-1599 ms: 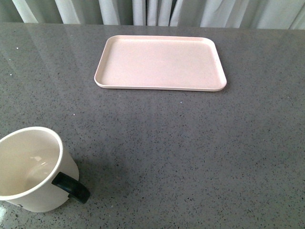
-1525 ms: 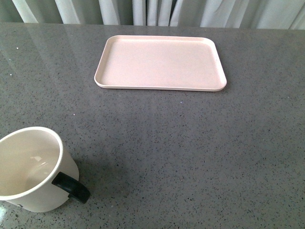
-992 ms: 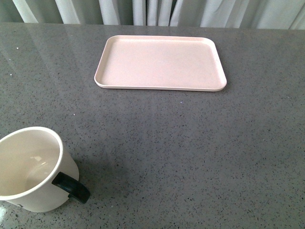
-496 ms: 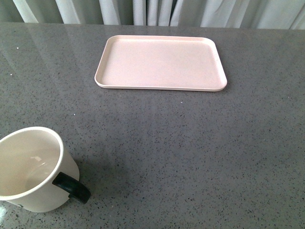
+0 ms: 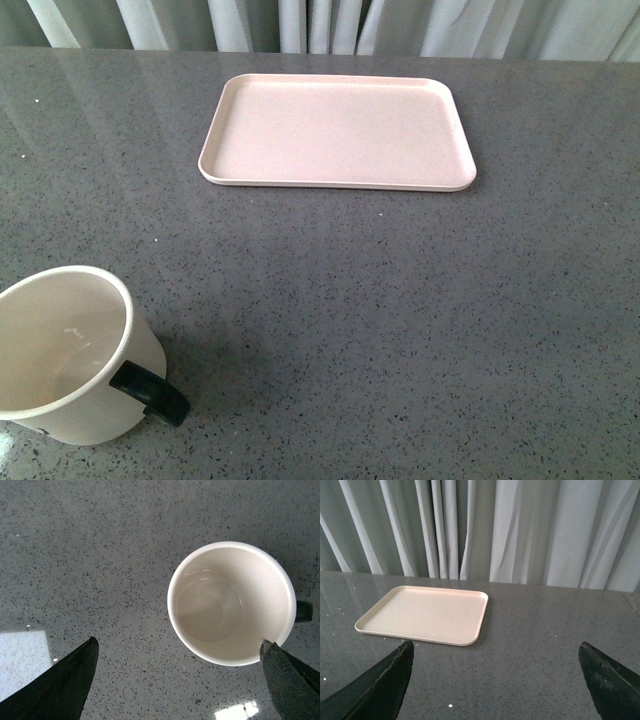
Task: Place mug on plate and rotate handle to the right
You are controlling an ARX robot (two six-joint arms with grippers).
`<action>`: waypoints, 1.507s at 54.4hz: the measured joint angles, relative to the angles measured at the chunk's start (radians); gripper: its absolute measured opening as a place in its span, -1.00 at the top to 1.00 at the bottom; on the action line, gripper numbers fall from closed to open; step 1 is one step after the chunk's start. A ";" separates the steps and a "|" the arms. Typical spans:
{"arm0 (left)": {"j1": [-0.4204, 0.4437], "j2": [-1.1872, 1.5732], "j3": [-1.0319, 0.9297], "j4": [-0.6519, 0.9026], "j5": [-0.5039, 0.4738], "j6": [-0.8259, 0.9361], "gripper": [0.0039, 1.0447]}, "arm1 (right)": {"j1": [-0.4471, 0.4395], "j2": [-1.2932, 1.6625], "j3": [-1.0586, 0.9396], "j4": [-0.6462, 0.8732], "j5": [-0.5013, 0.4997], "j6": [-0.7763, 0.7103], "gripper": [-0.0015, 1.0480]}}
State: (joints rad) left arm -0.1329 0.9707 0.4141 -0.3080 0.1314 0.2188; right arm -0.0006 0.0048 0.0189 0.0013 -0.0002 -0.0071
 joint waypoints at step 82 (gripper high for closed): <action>-0.042 0.536 0.179 0.165 -0.004 0.019 -0.78 | 0.000 0.000 0.000 0.000 0.000 0.000 -0.82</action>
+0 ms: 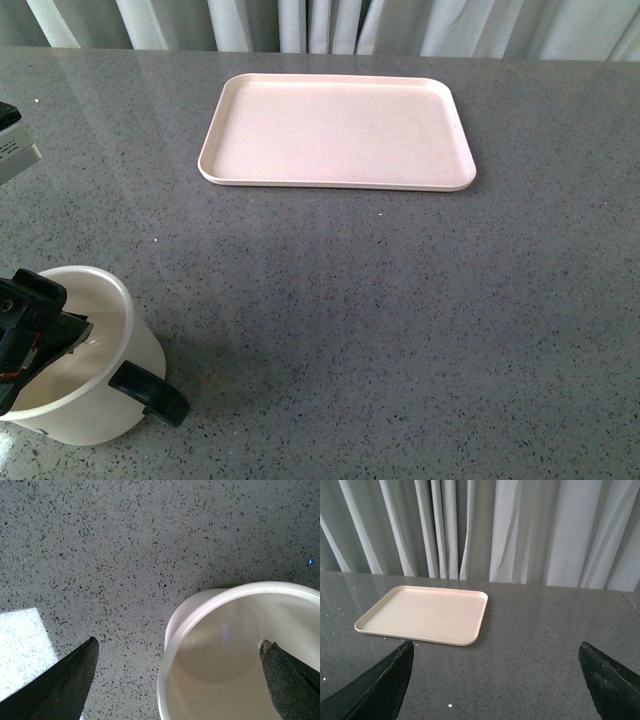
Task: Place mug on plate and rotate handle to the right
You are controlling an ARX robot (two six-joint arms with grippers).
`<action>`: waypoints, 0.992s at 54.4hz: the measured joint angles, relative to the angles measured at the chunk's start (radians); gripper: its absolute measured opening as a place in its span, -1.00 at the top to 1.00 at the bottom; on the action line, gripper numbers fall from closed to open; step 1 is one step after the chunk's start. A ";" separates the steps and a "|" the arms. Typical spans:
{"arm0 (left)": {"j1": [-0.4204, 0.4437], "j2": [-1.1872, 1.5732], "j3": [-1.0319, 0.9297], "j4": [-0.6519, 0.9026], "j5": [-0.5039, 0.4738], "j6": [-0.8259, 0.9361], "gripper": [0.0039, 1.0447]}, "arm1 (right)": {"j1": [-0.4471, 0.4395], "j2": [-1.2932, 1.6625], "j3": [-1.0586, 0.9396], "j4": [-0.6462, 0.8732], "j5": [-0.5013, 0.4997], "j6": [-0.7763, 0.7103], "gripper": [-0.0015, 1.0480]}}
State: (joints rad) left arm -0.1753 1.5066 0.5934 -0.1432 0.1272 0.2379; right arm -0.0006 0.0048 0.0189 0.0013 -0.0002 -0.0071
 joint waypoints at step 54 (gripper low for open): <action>-0.100 -0.013 0.136 -0.116 -0.001 -0.084 0.96 | 0.000 0.000 0.000 0.000 0.000 0.000 -0.82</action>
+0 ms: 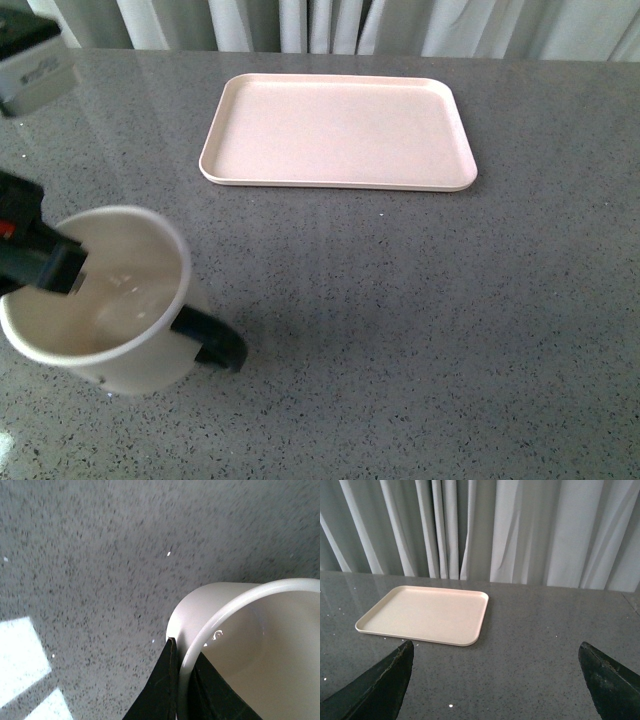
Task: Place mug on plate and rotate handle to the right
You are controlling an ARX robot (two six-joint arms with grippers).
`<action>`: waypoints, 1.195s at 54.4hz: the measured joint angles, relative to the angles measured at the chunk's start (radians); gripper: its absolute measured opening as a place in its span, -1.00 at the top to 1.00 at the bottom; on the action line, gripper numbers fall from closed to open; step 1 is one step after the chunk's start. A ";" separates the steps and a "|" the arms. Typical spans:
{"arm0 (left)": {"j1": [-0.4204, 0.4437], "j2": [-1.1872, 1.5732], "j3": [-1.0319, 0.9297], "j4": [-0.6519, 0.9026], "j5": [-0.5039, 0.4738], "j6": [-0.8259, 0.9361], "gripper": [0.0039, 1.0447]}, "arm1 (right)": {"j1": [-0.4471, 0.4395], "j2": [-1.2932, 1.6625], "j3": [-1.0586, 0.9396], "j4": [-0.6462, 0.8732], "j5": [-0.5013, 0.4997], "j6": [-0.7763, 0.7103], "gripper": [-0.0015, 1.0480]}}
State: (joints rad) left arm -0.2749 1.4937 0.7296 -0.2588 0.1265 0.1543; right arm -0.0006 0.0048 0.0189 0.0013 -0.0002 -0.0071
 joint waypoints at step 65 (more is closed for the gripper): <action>-0.256 0.548 0.872 -0.180 -0.048 -0.161 0.96 | 0.000 0.000 0.000 0.000 0.000 0.000 -0.82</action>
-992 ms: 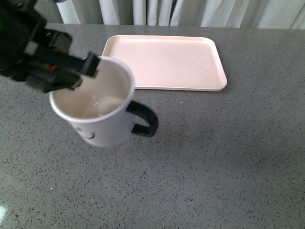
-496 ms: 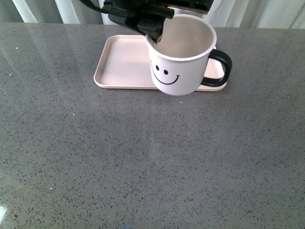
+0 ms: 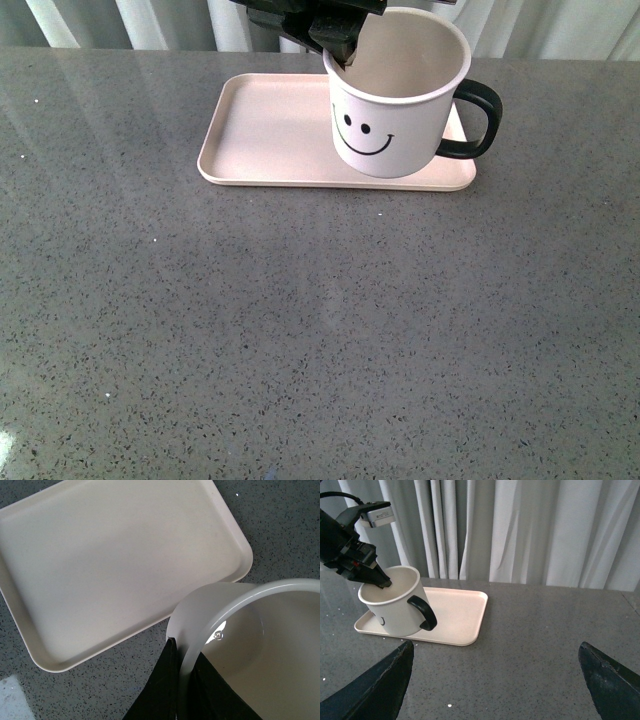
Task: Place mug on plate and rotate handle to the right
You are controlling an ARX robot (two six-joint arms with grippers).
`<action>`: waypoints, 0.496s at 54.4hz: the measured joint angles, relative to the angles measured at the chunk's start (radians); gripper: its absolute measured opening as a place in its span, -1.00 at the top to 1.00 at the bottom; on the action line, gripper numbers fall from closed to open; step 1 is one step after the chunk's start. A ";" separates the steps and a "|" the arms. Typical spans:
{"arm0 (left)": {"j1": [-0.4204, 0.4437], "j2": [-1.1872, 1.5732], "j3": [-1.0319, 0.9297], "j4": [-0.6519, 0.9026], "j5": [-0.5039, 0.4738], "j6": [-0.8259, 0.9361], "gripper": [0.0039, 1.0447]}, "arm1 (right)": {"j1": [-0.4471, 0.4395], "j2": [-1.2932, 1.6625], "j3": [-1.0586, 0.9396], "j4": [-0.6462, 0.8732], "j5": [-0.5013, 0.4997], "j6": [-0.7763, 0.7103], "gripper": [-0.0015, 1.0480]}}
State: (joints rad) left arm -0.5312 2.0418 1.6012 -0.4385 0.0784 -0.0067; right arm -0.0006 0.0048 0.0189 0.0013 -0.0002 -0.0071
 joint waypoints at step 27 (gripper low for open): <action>0.007 0.092 0.180 -0.099 -0.008 -0.032 0.96 | 0.000 0.000 0.000 0.000 0.000 0.000 -0.82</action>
State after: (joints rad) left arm -0.5240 2.1342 1.7817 -0.5377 0.0708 -0.0391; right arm -0.0006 0.0048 0.0189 0.0013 -0.0002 -0.0071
